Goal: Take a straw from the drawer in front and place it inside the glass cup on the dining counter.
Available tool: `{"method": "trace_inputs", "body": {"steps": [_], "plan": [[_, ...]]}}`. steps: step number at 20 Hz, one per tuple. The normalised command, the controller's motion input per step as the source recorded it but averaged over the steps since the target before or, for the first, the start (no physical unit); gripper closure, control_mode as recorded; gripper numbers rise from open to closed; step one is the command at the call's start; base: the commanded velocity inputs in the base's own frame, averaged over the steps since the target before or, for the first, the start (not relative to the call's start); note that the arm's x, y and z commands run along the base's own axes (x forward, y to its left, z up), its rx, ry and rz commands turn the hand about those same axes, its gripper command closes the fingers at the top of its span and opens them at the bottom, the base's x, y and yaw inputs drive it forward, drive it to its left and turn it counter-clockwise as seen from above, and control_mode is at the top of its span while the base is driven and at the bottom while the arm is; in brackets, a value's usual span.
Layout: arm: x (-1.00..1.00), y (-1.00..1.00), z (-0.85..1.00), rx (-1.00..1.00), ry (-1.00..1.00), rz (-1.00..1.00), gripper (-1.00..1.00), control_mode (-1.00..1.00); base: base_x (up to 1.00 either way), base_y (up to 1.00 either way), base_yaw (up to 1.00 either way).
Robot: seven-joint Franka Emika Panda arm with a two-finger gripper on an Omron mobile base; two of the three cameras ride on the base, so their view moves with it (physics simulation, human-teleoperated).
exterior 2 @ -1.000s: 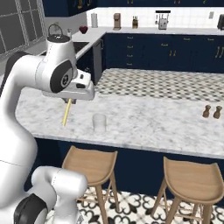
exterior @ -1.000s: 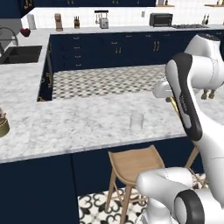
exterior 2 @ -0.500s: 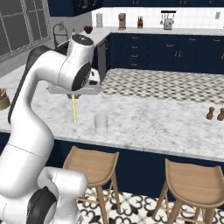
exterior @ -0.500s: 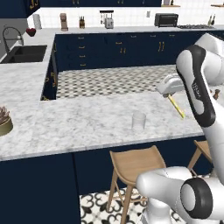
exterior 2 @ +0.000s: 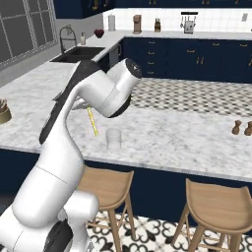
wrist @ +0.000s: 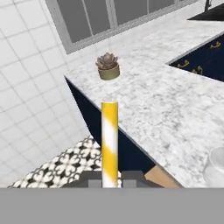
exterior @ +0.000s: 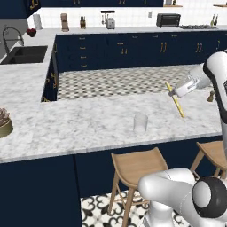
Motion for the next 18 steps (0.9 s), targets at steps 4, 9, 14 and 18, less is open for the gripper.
{"method": "trace_inputs", "body": {"steps": [4,9,14,18], "plan": [[0.36,0.03,0.0,0.21,-0.17,0.34,1.0,-1.0,0.0,0.0,0.0],[0.21,0.02,-0.16,0.2,-0.11,0.28,1.0,-1.0,0.0,0.0,0.0],[0.08,0.0,-0.23,0.19,-0.12,0.23,1.0,-1.0,0.0,0.0,0.0],[0.33,0.0,-0.14,0.18,-0.1,0.19,1.0,-1.0,0.0,0.0,0.0]]}}
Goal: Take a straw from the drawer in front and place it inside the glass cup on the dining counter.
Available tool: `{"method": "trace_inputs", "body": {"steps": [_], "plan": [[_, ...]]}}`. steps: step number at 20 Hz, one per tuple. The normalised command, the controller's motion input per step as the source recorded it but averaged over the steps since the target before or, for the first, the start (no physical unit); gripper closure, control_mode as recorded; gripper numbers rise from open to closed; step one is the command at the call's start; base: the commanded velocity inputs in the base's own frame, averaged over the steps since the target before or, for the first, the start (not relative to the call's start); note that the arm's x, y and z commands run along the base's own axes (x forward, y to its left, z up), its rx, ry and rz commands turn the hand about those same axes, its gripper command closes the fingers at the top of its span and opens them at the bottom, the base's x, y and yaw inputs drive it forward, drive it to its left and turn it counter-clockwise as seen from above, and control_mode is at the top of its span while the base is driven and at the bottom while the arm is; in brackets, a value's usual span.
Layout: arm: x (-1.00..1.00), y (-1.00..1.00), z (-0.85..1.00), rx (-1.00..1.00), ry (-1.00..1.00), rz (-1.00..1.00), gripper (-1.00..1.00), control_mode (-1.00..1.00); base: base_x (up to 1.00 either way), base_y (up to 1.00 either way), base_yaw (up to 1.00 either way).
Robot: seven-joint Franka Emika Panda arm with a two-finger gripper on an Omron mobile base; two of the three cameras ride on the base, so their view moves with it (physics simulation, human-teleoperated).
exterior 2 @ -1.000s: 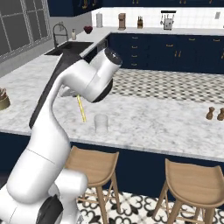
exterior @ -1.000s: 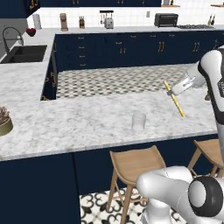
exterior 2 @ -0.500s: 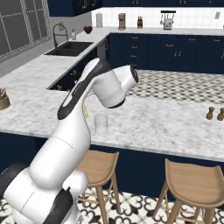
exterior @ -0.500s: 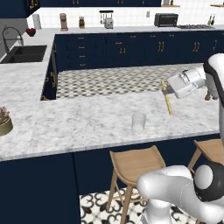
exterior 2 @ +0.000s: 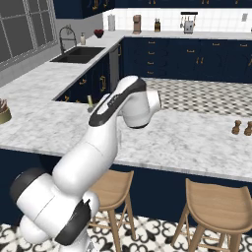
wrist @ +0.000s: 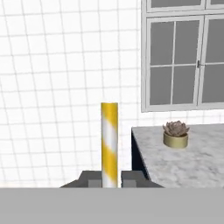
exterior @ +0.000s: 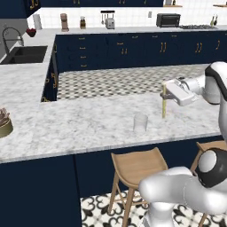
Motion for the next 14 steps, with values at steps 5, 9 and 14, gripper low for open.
{"method": "trace_inputs", "body": {"steps": [5,9,14], "plan": [[0.55,0.0,-0.08,0.11,-0.05,0.08,1.0,-1.0,0.0,0.0,0.0],[0.54,0.0,-0.14,0.01,0.0,0.0,1.0,-1.0,0.0,0.0,0.0],[0.34,0.0,-0.37,0.0,0.0,0.0,1.0,-1.0,0.0,0.0,0.0]]}}
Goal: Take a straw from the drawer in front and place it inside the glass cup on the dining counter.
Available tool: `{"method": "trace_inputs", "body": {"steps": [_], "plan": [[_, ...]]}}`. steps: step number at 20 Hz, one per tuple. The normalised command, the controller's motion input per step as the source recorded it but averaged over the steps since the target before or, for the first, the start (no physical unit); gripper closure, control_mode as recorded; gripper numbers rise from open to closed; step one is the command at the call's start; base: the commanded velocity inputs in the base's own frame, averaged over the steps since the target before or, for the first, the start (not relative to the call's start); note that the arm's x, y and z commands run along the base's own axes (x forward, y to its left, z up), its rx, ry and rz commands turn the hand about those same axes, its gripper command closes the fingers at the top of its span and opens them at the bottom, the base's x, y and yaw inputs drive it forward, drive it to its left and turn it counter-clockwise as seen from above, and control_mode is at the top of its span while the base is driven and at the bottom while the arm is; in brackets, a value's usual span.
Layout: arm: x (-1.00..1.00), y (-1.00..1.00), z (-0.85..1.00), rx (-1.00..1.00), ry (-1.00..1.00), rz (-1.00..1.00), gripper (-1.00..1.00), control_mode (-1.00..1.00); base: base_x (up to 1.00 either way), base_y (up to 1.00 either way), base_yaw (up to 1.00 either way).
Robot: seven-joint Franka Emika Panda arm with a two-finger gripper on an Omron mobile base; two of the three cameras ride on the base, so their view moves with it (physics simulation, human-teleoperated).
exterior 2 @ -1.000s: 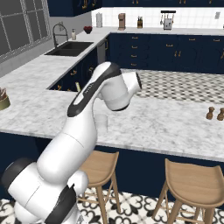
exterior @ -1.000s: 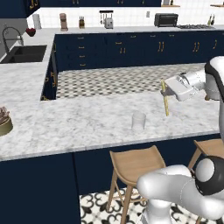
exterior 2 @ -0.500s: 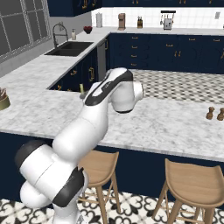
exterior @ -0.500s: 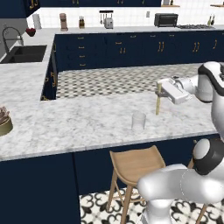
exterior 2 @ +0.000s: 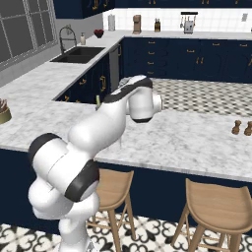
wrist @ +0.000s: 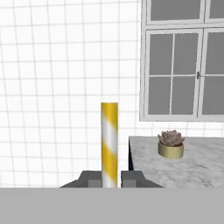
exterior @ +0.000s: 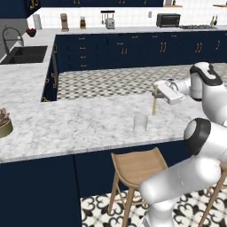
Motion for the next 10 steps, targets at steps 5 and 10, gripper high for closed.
{"method": "trace_inputs", "body": {"steps": [5,10], "plan": [[0.21,0.0,-0.42,0.0,0.0,0.0,1.0,-1.0,0.0,0.0,0.0],[0.27,0.0,-0.32,0.0,0.0,0.0,1.0,-1.0,0.0,0.0,0.0]]}}
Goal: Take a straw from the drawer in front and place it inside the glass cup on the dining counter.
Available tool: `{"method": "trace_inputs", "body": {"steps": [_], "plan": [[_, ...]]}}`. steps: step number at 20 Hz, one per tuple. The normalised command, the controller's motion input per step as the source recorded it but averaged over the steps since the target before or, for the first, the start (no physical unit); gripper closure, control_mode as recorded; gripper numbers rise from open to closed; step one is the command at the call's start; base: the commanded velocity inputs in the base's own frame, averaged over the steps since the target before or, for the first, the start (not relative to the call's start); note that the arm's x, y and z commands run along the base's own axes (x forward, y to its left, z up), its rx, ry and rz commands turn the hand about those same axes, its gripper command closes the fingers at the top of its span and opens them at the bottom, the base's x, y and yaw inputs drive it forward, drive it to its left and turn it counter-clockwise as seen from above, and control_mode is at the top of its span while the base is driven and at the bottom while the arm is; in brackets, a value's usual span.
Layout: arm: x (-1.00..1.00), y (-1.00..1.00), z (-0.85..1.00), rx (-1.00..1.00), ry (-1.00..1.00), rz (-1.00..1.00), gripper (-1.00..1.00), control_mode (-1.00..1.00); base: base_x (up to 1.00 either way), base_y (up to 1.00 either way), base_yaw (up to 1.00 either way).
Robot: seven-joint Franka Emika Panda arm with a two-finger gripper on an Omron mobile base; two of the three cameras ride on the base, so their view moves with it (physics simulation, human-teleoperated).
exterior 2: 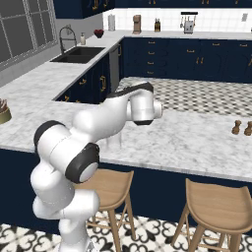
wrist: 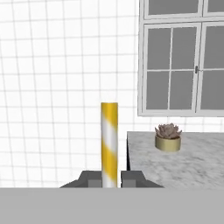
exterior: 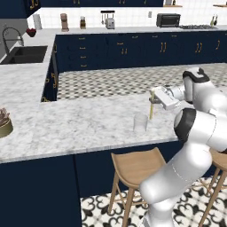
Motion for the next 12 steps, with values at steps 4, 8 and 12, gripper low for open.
{"method": "trace_inputs", "body": {"steps": [4,8,12], "plan": [[0.34,0.0,-0.23,0.0,0.0,0.0,1.0,-1.0,0.0,0.0,0.0],[0.32,0.0,-0.17,0.0,0.0,0.0,1.0,-1.0,0.0,0.0,0.0],[0.3,0.0,-0.18,0.0,0.0,0.0,1.0,-1.0,0.0,0.0,0.0]]}}
